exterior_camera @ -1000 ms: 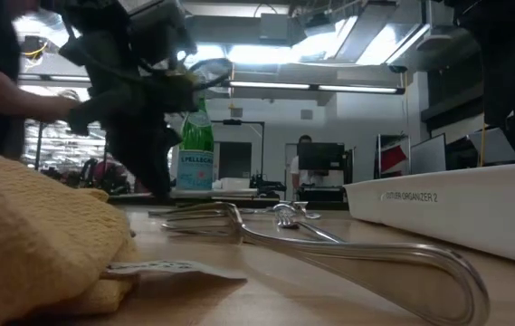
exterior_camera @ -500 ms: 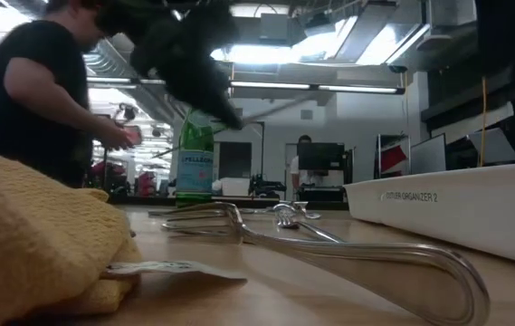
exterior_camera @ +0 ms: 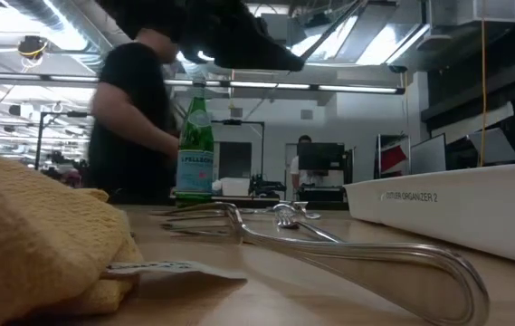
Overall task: Sort silverware
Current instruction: Stack the silver knife into the white utensil tray with the other silver knives
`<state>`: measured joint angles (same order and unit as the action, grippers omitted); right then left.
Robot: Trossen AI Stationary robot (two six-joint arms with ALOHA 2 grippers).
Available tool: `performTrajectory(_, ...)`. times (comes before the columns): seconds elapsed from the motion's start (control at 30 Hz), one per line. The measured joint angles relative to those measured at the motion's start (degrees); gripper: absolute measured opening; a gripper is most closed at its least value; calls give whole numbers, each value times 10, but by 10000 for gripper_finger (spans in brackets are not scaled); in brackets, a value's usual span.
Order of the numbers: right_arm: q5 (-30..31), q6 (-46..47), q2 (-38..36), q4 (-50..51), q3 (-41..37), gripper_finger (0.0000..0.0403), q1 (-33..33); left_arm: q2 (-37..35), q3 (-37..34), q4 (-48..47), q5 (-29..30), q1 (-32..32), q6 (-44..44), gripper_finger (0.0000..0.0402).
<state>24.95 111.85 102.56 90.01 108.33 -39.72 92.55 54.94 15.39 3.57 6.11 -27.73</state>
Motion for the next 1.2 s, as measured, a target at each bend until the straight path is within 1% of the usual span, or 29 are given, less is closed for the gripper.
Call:
performTrajectory(0.13,52,-27,-9,0,33,122,0,31,5,43,-22,3,-37,46)
performTrajectory(0.23,100,-48,-18,0,50,122,1,62,24,70,-48,3,-67,46)
performTrajectory(0.33,124,-67,-24,1,60,122,9,96,52,94,-66,6,-98,46)
performTrajectory(0.43,127,-90,-28,1,67,122,23,133,91,107,-94,12,-127,47)
performTrajectory(0.57,126,-148,-28,0,77,122,44,181,156,109,-130,25,-166,47)
performTrajectory(0.73,100,-210,-28,0,80,122,75,241,228,108,-164,43,-207,47)
performTrajectory(0.83,88,-244,-28,0,80,122,92,271,258,108,-177,52,-222,47)
performTrajectory(1.0,60,-282,-28,0,80,122,115,314,277,107,-180,60,-242,47)
performTrajectory(1.13,54,-299,-28,0,80,122,122,329,277,109,-183,55,-210,47)
performTrajectory(1.2,54,-303,-28,0,80,122,125,330,277,108,-183,48,-207,47)
